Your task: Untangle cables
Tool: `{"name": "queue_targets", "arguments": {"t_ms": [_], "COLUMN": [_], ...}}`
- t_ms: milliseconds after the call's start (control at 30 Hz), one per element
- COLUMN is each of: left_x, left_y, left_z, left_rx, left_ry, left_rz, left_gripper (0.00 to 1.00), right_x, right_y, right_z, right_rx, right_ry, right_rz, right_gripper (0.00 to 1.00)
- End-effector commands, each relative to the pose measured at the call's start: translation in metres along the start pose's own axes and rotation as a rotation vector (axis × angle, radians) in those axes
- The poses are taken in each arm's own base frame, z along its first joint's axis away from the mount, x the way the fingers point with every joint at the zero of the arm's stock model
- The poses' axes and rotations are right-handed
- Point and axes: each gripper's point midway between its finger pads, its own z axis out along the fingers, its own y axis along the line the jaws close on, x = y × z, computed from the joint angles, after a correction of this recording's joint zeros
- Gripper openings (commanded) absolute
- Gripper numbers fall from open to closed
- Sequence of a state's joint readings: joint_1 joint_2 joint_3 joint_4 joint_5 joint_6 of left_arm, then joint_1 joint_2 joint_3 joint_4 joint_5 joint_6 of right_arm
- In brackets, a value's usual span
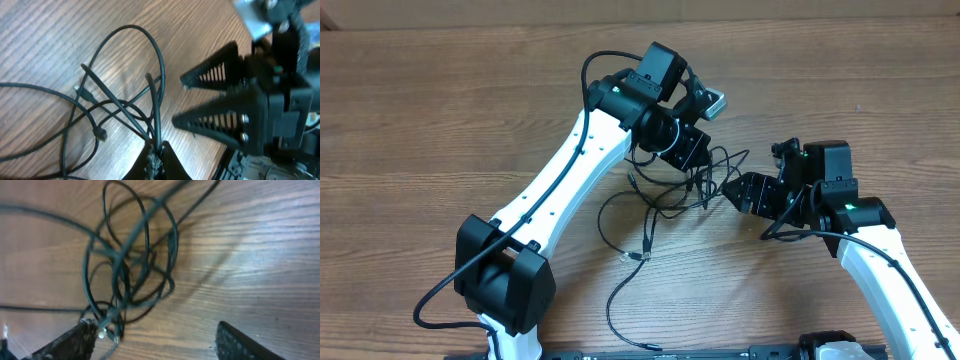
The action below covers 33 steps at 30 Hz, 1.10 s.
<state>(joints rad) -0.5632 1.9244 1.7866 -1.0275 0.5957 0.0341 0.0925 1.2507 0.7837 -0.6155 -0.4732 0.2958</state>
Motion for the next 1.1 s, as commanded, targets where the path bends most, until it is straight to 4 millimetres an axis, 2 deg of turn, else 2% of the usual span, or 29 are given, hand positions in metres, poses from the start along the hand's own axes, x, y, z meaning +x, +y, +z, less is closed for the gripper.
{"name": "queue_targets", "arguments": {"t_ms": [0, 100, 400, 533, 767, 833, 867, 900, 1000, 1067], "left_x": [0.002, 0.004, 0.004, 0.004, 0.004, 0.005, 0.006, 0.007, 0.013, 0.019], "left_y": [-0.002, -0.002, 0.0, 0.0, 0.0, 0.0, 0.0, 0.002, 0.019, 0.031], "left_z": [-0.001, 0.0, -0.001, -0.001, -0.001, -0.001, -0.001, -0.001, -0.004, -0.008], "left_rx": [-0.01, -0.009, -0.019, -0.019, -0.019, -0.019, -0.023, -0.033, -0.12, -0.173], "left_ry": [0.013, 0.018, 0.019, 0.019, 0.02, 0.023, 0.028, 0.032, 0.056, 0.076], "left_rz": [0.033, 0.03, 0.03, 0.03, 0.029, 0.028, 0.024, 0.021, -0.002, -0.039], "left_gripper": [0.04, 0.04, 0.04, 0.04, 0.04, 0.04, 0.04, 0.04, 0.04, 0.04], "right_x": [-0.017, -0.022, -0.022, -0.019, -0.017, -0.017, -0.016, -0.014, 0.001, 0.011], "right_y": [-0.007, -0.019, -0.021, -0.025, -0.014, -0.02, -0.03, -0.043, -0.101, -0.127], "right_z": [-0.004, -0.006, -0.003, 0.006, 0.031, 0.036, 0.04, 0.042, 0.032, 0.019], "right_rx": [0.069, 0.135, 0.139, 0.142, 0.031, 0.045, 0.093, 0.157, 0.473, 0.632], "right_ry": [-0.065, -0.097, -0.093, -0.061, 0.005, 0.012, 0.017, 0.017, -0.016, -0.042], "right_rz": [0.035, 0.082, 0.086, 0.099, 0.105, 0.112, 0.124, 0.158, 0.368, 0.461], "right_gripper": [0.7, 0.68, 0.67, 0.67, 0.67, 0.62, 0.54, 0.52, 0.52, 0.58]}}
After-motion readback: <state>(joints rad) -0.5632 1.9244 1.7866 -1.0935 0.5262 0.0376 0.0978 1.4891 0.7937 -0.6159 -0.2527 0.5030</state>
